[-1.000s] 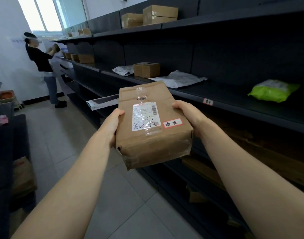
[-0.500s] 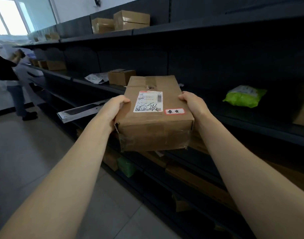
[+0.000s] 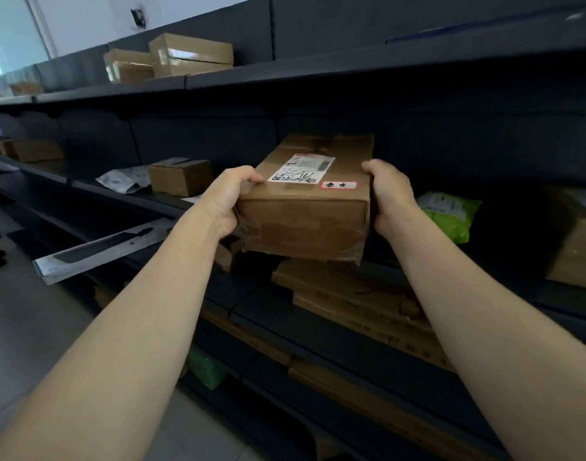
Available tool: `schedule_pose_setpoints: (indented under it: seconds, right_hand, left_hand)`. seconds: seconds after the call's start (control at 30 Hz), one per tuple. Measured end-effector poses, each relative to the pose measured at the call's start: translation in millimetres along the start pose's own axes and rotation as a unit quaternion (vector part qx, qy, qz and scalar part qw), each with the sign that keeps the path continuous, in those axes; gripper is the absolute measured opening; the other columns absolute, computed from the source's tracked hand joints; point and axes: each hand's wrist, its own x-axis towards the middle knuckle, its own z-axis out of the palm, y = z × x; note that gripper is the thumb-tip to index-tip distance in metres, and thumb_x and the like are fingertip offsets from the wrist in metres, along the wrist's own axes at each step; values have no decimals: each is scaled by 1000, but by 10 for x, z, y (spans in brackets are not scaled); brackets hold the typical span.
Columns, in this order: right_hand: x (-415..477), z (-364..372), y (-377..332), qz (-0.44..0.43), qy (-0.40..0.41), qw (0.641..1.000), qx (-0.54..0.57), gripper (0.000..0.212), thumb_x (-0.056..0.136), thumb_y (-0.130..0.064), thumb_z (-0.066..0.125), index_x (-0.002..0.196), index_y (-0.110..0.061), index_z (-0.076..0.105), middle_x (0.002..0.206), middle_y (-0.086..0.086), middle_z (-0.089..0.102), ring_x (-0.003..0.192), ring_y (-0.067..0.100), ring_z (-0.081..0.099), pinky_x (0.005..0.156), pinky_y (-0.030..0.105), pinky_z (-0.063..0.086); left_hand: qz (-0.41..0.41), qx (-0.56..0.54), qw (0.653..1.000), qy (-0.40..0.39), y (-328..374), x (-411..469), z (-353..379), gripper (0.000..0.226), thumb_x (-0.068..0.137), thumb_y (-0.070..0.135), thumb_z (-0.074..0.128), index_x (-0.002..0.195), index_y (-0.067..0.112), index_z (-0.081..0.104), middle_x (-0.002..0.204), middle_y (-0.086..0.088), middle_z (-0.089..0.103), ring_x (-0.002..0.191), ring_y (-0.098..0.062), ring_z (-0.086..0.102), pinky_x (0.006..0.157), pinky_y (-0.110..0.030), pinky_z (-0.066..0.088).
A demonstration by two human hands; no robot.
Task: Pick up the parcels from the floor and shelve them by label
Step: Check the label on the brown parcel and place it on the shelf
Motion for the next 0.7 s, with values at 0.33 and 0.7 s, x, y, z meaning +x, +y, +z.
schedule_pose_setpoints:
  seconds: [0.33,0.7]
  right_hand:
    - [764,27,167,-46,53,998,0,44,91,-32,58,134,-20,54,105,10,70,91,28,70,81,39,58]
    - [1108,280,590,-58,106,992,-28,82,61,-46,59,142,-38,44,139,6,49,110,33,61,98,48,51]
  left_hand:
    - [0,12,998,-55,-32,1132,324,9,89,27,55,89,18,57,77,-4,59,65,-19,57,55,-25,45]
    - [-14,-30,997,-73,-423,1784,164,41,74,26,59,113,13,62,102,-13,65,86,-26,63,73,-35,52]
